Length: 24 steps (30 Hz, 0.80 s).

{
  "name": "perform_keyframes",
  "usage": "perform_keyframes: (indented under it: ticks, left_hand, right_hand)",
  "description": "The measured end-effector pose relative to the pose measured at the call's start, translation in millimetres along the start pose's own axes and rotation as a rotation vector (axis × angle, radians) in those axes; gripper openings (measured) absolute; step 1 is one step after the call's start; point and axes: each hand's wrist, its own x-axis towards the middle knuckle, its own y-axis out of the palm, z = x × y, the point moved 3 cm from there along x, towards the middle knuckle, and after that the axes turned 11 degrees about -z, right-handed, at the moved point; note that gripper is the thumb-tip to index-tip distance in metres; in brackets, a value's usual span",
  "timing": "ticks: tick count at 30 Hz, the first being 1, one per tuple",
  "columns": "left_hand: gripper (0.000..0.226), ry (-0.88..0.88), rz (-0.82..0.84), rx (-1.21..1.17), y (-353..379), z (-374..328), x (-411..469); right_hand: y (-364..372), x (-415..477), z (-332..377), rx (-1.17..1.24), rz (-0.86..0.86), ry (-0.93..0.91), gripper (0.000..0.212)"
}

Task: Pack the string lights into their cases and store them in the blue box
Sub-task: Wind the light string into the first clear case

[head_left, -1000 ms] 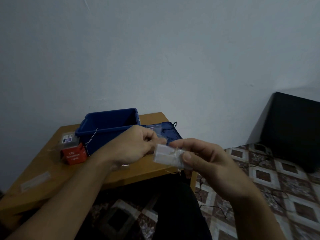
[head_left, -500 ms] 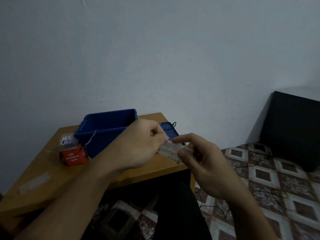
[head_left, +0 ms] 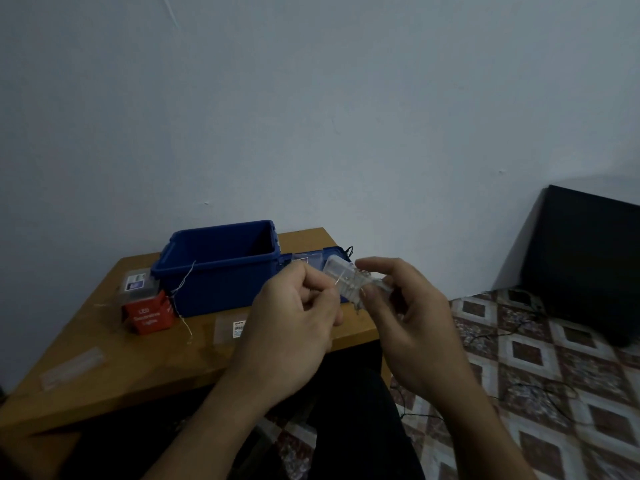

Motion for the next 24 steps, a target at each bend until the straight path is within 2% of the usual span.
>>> perform_keyframes:
  ticks: [4,11,15,20,24]
  left_hand:
    - [0.008,-0.070,0.018,-0.036,1,6,1]
    - [0.011,-0.325,0.069,-0.246,5,21,6]
    - [0.015,-0.330,0.157,-0.299,5,21,6]
    - [0.012,-0.287,0.201,-0.293,-1,20,9]
    - [0.015,-0.240,0.215,-0.262,-5,18,11]
  right_hand:
    - [1,0,-3,0.104,0.007,0.052,0.021]
    - [0,1,1,0.295,0.024,0.143,0.021]
    - [0,0,-3,0.351,0.073,0.223,0.022]
    - [-3,1,-7,0.460,0.214,0.339,0.032]
    - [-2,2,-4,0.519,0.238,0.368,0.030]
